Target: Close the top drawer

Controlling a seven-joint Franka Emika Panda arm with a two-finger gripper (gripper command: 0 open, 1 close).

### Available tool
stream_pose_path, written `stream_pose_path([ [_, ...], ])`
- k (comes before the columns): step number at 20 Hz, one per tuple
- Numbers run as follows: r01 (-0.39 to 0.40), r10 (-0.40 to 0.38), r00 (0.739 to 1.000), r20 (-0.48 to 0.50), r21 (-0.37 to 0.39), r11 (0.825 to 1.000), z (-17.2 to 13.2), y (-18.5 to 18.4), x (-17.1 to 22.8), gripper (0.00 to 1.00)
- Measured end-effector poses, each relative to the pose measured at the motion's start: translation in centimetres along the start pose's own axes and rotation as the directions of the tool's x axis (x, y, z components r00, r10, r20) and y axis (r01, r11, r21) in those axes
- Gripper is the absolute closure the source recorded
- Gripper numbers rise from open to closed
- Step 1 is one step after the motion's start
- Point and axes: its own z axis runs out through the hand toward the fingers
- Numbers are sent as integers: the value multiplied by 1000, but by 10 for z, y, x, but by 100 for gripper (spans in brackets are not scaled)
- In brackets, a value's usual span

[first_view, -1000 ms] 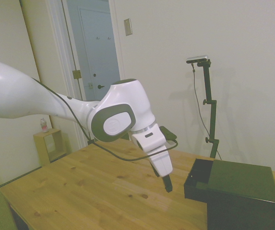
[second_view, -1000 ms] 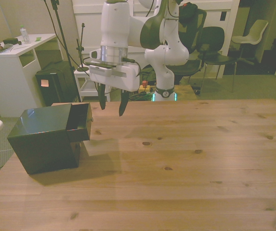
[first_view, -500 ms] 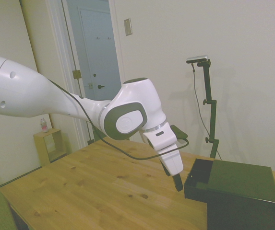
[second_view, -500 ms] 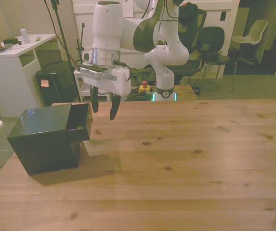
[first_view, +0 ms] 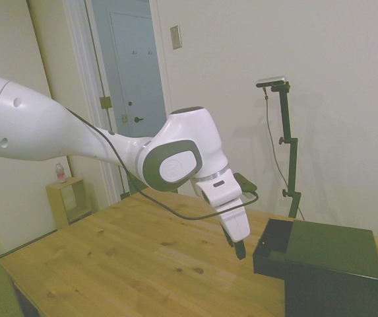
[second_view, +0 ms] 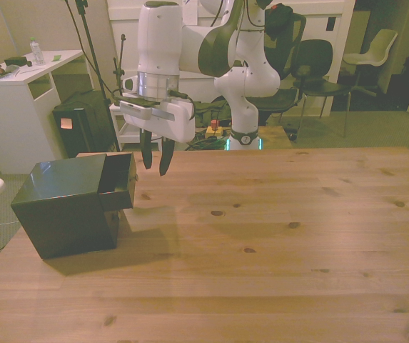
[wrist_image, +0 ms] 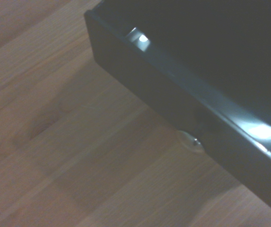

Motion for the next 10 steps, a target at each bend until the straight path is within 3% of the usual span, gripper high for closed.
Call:
stream_pose_path([
  [10,-40,40,999,7,-25,999,1,3,19,100],
])
